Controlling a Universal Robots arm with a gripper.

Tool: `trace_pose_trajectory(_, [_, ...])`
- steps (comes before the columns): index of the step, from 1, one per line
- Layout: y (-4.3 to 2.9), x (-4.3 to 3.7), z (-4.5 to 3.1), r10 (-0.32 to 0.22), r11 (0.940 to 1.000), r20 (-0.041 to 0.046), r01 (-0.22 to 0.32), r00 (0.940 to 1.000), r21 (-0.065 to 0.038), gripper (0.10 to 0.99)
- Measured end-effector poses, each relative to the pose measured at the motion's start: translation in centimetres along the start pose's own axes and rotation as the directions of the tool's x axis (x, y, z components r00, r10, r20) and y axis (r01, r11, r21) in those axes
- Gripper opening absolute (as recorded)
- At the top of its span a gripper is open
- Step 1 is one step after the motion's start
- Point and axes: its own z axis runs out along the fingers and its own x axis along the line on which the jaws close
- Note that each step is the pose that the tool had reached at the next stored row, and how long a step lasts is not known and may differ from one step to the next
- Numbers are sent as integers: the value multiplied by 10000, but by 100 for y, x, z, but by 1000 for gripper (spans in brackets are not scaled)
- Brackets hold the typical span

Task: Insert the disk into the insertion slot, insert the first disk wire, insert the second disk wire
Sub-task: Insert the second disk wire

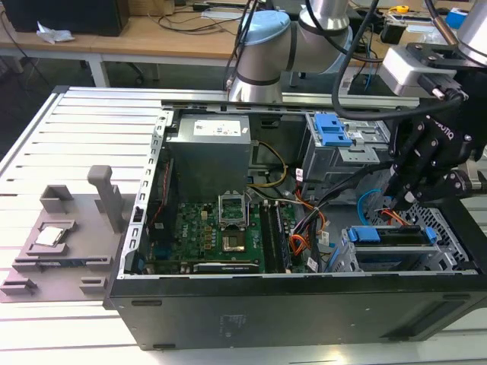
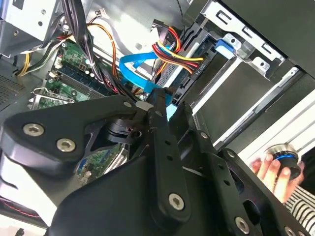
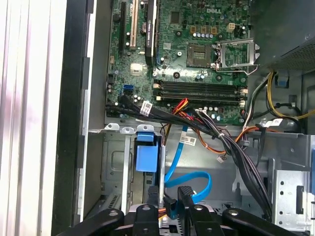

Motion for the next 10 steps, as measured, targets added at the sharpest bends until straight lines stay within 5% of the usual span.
trace_pose_trajectory(3, [0, 0, 1, 0, 10000, 1, 0, 10000, 0, 286])
trace_pose_trajectory(5, [0, 0, 1, 0, 10000, 0, 0, 10000, 0, 161])
trace_pose_trajectory(10, [1, 24, 2, 0, 10000, -2, 0, 10000, 0, 161])
